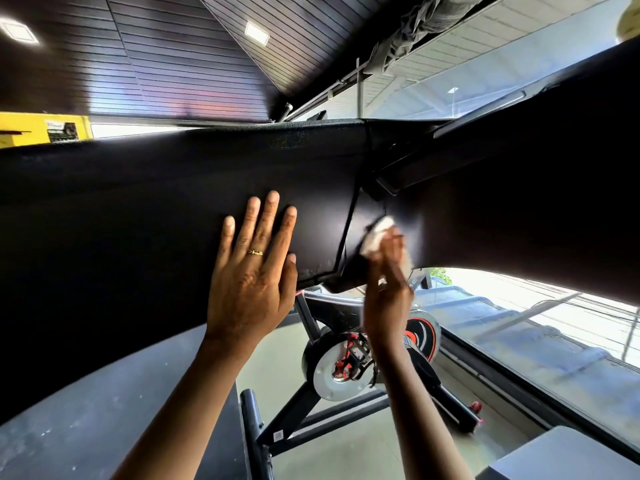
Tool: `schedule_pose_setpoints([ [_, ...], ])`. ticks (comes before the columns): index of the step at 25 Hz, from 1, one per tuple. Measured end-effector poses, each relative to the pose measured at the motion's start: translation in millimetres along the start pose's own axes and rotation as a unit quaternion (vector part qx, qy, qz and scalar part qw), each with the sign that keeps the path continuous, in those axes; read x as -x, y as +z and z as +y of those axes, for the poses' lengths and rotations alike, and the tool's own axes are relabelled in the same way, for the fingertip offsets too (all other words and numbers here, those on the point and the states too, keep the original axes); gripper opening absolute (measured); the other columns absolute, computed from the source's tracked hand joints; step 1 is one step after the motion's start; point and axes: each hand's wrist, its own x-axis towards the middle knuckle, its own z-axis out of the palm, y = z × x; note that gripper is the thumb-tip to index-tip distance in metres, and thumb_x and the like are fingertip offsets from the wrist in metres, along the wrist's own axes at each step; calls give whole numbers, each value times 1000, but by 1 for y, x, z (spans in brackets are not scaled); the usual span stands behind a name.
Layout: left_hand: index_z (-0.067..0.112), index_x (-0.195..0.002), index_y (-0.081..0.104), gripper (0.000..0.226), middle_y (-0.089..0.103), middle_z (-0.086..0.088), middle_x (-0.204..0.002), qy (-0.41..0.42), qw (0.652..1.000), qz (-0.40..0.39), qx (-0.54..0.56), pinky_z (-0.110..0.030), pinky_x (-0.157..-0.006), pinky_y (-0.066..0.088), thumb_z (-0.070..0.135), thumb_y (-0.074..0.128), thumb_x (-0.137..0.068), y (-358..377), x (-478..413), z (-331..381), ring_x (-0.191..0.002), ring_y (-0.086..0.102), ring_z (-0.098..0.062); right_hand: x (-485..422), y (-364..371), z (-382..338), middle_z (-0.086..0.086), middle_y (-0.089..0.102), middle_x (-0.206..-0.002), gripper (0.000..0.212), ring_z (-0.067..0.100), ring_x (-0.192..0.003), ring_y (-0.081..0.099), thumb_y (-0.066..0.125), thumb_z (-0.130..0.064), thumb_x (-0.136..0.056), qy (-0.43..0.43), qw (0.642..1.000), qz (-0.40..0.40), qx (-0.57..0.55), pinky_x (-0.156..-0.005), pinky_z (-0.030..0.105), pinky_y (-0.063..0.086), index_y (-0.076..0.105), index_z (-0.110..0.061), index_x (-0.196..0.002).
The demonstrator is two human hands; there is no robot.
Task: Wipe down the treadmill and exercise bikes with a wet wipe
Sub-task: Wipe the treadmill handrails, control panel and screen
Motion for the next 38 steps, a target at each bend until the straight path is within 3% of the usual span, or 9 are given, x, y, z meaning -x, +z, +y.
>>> schedule_pose_setpoints([
  [2,8,-142,40,51,27,-13,-151,0,1000,2,-4,-41,-117,6,21,44,-93,1,0,1,-141,21,-28,-24,2,-6,3,37,-146,44,21,-141,26,42,-25,-98,119,991,65,-13,-115,25,21,46,-2,-136],
  [7,8,-142,41,51,28,-13,-151,1,1000,4,-6,-41,-117,7,20,46,-93,1,1,-1,-141,22,-28,8,23,-30,0,36,-143,44,17,-140,27,50,-26,-95,-64,997,-20,-33,-115,27,25,50,-3,-133],
  [11,8,-141,42,50,31,-15,-150,1,1000,4,-2,-41,-117,8,20,44,-93,0,1,-1,-141,24,-29,-23,14,-18,6,39,-145,43,14,-140,25,50,-24,-97,121,988,85,-36,-112,34,27,48,-5,-135],
  [16,9,-140,44,48,34,-14,-149,-1,1000,4,2,-39,-116,10,20,39,-94,-5,4,-6,-139,25,-29,33,32,-31,6,41,-141,36,31,-139,30,50,-14,-96,-175,982,-73,-11,-113,46,28,53,0,-128],
  [21,12,-141,43,49,29,-13,-150,-27,1000,1,-9,-40,-116,11,20,42,-92,-21,29,-23,-140,24,-30,38,41,-46,7,43,-144,37,22,-142,25,47,-21,-98,-77,996,-37,-42,-113,45,29,53,-2,-129],
  [26,13,-142,41,49,27,-17,-150,-98,993,28,-65,-42,-116,7,23,40,-94,-53,53,-64,-140,21,-33,63,53,-45,1,46,-141,30,29,-135,38,54,-13,-95,-268,960,-83,-9,-112,39,32,59,-4,-123],
  [29,14,-144,37,49,26,-19,-151,-114,990,26,-83,-42,-116,8,27,39,-96,-65,62,-85,-141,20,-33,61,47,-41,6,48,-137,30,33,-133,40,56,-12,-93,-125,992,-1,-18,-107,53,35,62,1,-120],
  [34,17,-145,32,52,23,-13,-152,-94,990,-2,-108,-38,-117,5,35,34,-97,-66,74,-93,-141,19,-30,70,70,-71,15,56,-130,27,33,-130,43,55,-10,-94,-367,924,-108,11,-109,46,35,63,-2,-119],
  [38,16,-146,31,52,22,-12,-152,-88,990,2,-114,-40,-117,4,35,34,-98,-65,76,-93,-141,19,-30,68,54,-52,15,49,-136,31,31,-135,36,55,-7,-93,-125,992,-3,-2,-111,46,32,60,1,-122],
])
